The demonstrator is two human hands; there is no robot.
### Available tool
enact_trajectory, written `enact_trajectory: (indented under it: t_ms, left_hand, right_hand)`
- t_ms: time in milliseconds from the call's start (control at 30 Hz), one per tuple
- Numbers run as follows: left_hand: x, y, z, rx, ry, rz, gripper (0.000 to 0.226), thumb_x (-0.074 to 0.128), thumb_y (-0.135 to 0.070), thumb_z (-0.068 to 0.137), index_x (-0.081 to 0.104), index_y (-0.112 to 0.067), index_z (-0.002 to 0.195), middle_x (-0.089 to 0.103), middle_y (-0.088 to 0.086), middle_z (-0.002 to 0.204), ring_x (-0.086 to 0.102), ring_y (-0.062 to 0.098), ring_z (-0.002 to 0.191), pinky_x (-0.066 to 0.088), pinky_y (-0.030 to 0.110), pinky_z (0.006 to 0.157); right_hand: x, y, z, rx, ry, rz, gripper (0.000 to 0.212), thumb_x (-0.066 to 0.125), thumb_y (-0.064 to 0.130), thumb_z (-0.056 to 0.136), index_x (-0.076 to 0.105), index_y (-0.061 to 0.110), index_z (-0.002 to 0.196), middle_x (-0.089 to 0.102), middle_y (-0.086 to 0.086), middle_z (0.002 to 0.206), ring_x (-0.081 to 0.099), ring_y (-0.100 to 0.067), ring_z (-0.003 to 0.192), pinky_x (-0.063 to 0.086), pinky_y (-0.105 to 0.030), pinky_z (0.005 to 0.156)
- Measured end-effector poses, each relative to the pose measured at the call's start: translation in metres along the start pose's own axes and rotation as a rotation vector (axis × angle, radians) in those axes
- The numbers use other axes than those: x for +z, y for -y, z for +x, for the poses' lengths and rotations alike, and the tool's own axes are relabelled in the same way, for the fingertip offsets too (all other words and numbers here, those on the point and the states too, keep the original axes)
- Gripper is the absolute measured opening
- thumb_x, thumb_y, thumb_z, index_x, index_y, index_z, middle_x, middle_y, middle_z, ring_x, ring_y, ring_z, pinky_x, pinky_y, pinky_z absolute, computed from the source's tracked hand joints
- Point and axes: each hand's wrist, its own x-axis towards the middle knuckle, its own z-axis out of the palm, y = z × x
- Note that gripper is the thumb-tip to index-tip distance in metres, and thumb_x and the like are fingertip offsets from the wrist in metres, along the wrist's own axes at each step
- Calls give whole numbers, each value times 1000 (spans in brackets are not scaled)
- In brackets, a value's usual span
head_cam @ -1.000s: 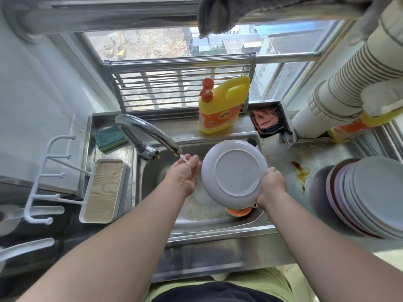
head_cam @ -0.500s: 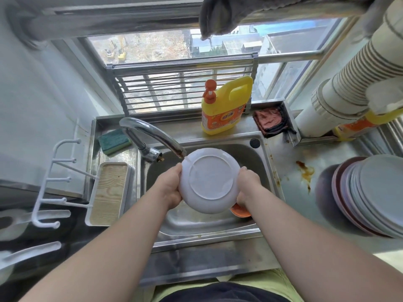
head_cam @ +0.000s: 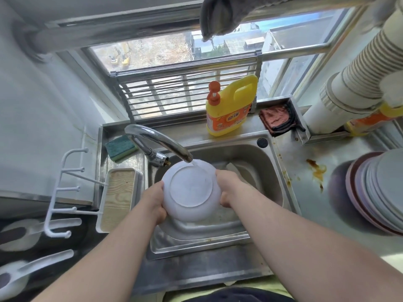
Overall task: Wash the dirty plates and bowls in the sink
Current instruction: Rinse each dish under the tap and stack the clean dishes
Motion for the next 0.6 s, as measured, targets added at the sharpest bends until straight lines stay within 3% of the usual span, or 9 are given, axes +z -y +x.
enact_trajectory:
  t_ms: [100,167,233,300,400,500,567,600]
  left_hand:
    - [7,14,-8,-82,-10,-26,30,49,-25,108,75,-9,113,77,16,110,72,36,103,57,56,96]
    - [15,19,-14,-131,18,-56,31,50,-34,109,72,-13,116,77,12,105,71,32,95,59,51,79]
    - [26,18,-20,-165,60,-56,33,53,-43,107,70,-18,122,76,10,109,71,30,96,59,49,74]
    - [40,15,-25,-193,125,-51,42,52,-53,105,68,-22,128,73,9,118,68,30,103,57,50,75]
    - [60,8,-34,-212,221,-44,56,44,-68,102,67,-23,126,68,10,120,62,35,105,51,57,79]
    - [74,3,-44,-207,292,-42,57,35,-70,103,68,-25,111,68,10,112,62,38,100,50,58,84]
    - [81,0,-48,-160,300,-35,46,39,-60,105,69,-25,99,71,7,105,64,35,98,48,55,98]
    - [84,-2,-49,-122,296,-33,39,41,-53,105,68,-27,93,72,5,101,65,33,97,49,50,98]
  right_hand:
    - [-11,-4,34,-24,17,20,63,76,44,73,70,16,129,78,-10,116,75,-39,102,55,-60,99]
    - [-17,5,24,-80,-20,14,78,67,63,69,62,24,137,72,-2,130,69,-35,114,50,-57,106]
    - [-17,20,-13,-220,-70,-74,68,61,63,82,60,22,137,67,-2,133,64,-32,119,48,-55,109]
    - [-20,31,-46,-352,-97,-145,45,53,52,98,62,20,128,68,-8,125,65,-32,116,51,-56,106]
    - [-32,36,-66,-479,-139,-141,32,49,50,100,63,25,113,69,-12,118,67,-35,113,54,-59,102]
    - [-53,36,-67,-475,-184,-49,36,45,54,104,60,25,120,68,-10,121,68,-31,110,57,-55,97]
    - [-67,34,-66,-393,-171,98,48,39,62,106,59,28,133,69,-7,128,69,-27,110,60,-46,87]
    - [-71,32,-68,-337,-170,183,53,36,66,105,58,31,137,70,-5,129,70,-24,109,58,-41,81]
